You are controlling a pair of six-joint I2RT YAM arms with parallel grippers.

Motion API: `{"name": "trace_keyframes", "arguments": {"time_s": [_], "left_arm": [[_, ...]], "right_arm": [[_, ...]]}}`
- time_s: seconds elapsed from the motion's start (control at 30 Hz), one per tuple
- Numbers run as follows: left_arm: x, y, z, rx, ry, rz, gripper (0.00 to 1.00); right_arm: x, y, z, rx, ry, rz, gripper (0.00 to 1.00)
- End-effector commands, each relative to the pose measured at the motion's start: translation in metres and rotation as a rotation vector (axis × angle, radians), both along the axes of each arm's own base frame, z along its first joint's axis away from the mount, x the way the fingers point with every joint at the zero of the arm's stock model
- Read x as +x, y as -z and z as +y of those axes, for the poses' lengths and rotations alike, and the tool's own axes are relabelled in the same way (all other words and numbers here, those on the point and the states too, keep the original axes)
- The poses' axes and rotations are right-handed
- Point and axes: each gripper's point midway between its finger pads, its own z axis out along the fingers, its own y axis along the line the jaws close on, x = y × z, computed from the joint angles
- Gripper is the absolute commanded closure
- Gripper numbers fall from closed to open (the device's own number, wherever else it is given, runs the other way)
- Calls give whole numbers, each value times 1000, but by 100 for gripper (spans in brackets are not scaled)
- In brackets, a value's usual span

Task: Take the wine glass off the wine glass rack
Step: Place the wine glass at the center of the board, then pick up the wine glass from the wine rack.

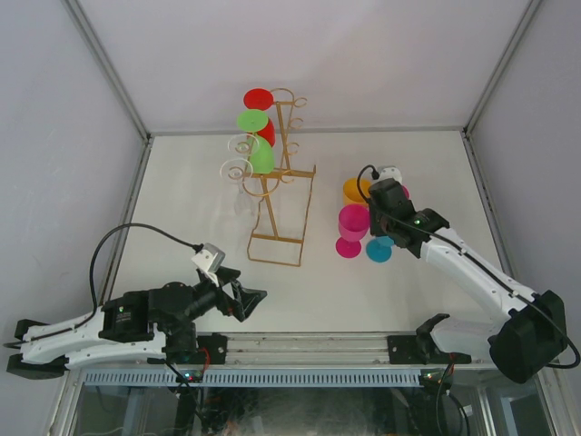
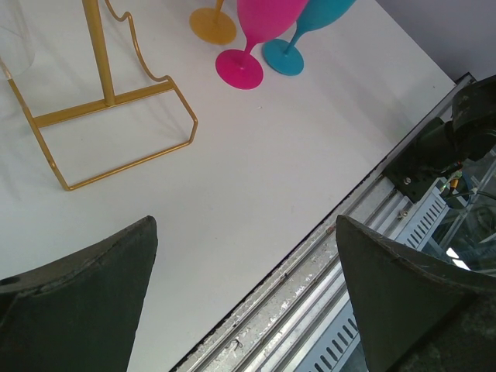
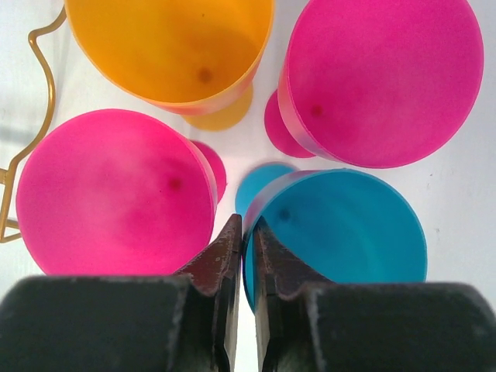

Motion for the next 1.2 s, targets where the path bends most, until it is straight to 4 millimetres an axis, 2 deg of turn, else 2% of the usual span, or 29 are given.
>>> {"name": "trace_keyframes", "arguments": {"time_s": [0.0,0.2,0.6,0.77,0.9,1.17], "left_arm": [[2,-29,1,-81,-21,-4,0],[2,-28,1,-77,-22,-1,0],[3,-27,2,-72,-28,2,0],[6,-26,6,-52,-55,0,0],[9,-13,9,-17,-85,15,0],[21,4,15,-73,-184,113,0]], "right_arm": [[12,-18,-1,-10,1,-50,93],[11,-18,2,0,-6,-48,93],[13,-37,4,34,-2,-88,81],[8,-55,4,67,1,-109,81],[1,-72,6,110,-10,-139,77],[-30,-104,24,339,-50,-160,68]]}}
